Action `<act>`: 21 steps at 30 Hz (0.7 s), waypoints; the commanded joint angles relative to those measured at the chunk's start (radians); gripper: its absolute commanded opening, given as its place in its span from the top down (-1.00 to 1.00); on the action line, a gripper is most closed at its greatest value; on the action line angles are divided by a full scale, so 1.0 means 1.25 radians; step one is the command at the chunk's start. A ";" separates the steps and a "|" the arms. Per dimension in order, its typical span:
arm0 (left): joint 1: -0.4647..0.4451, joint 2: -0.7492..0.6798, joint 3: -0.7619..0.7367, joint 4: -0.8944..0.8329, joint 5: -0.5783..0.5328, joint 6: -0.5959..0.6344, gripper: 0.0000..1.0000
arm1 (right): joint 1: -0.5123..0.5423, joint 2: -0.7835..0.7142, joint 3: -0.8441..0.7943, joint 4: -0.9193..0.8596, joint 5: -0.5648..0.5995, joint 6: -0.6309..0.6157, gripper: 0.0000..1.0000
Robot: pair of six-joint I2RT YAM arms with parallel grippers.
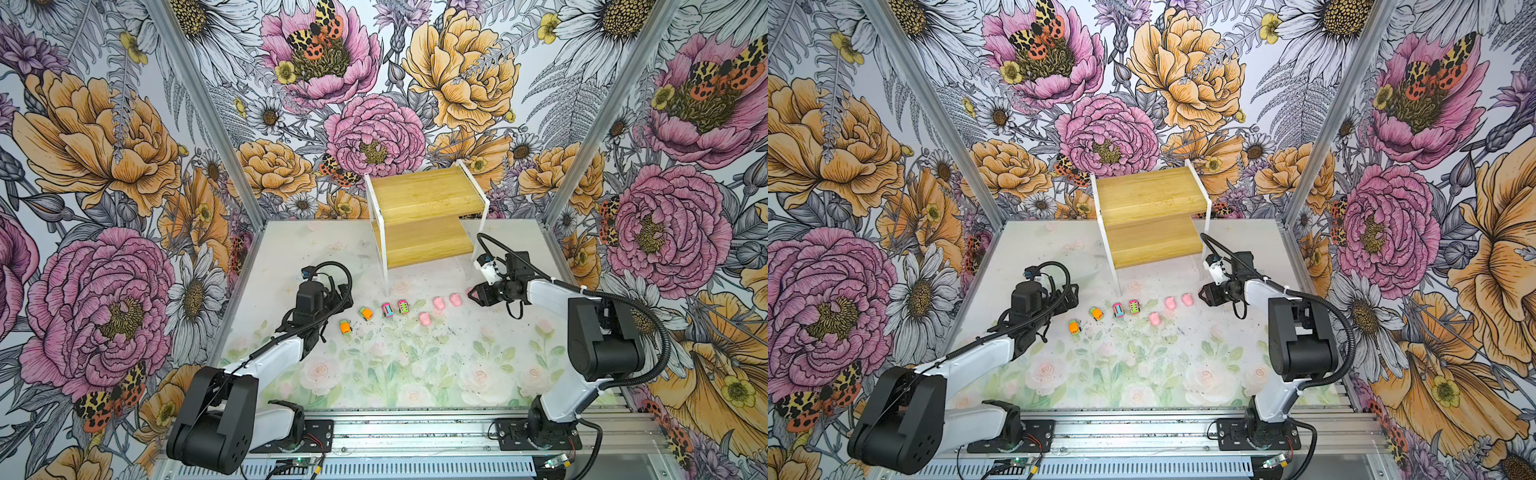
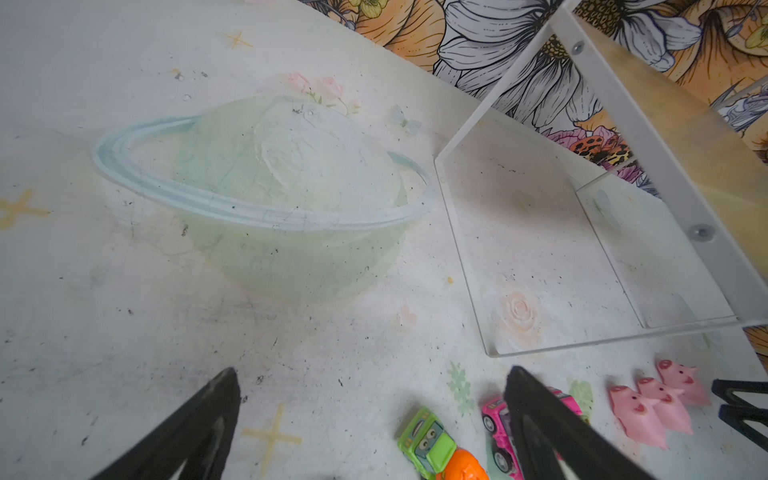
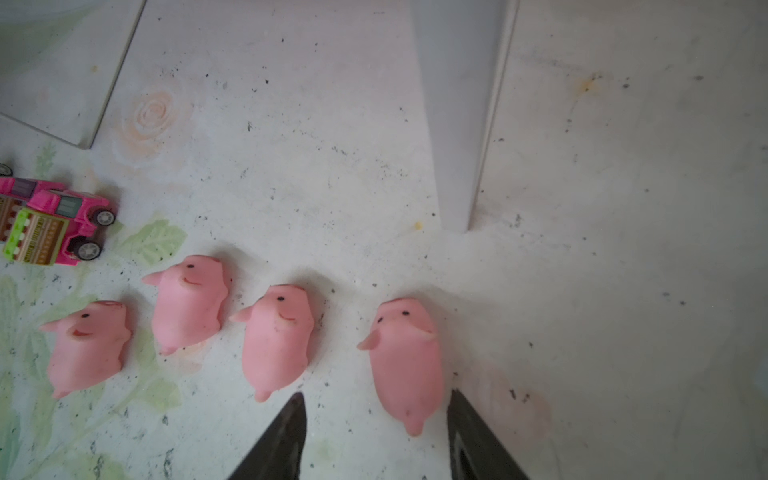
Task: Place and organize the plastic toys onto the shelf
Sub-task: 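Lower the right gripper and close it on the pink pig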
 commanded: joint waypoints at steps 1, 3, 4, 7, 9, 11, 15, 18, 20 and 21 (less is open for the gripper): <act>0.011 0.004 0.025 0.005 0.016 -0.001 -0.98 | 0.005 0.020 0.029 0.002 -0.003 -0.003 -0.09; 0.015 0.009 0.028 0.005 0.020 -0.002 -0.97 | 0.006 0.032 0.036 0.002 0.003 -0.005 -0.09; 0.018 0.012 0.030 0.006 0.020 -0.002 -0.98 | 0.006 0.036 0.038 0.002 0.003 -0.005 -0.08; 0.022 0.025 0.035 0.011 0.026 -0.005 -0.98 | 0.009 0.050 0.045 0.003 0.007 -0.008 -0.06; 0.024 0.039 0.040 0.014 0.030 -0.005 -0.98 | 0.012 0.056 0.050 0.002 0.012 -0.009 -0.06; 0.025 0.052 0.047 0.020 0.033 -0.008 -0.98 | 0.014 0.058 0.053 0.002 0.014 -0.010 -0.06; 0.025 0.074 0.057 0.026 0.039 -0.008 -0.98 | 0.017 0.063 0.057 0.001 0.017 -0.010 -0.05; 0.025 0.082 0.060 0.029 0.038 -0.009 -0.98 | 0.022 0.065 0.061 0.000 0.024 -0.014 -0.06; 0.025 0.083 0.060 0.030 0.037 -0.009 -0.97 | 0.025 0.067 0.062 0.000 0.027 -0.013 -0.05; 0.025 0.083 0.058 0.031 0.033 -0.009 -0.98 | 0.026 0.068 0.064 0.000 0.030 -0.012 -0.05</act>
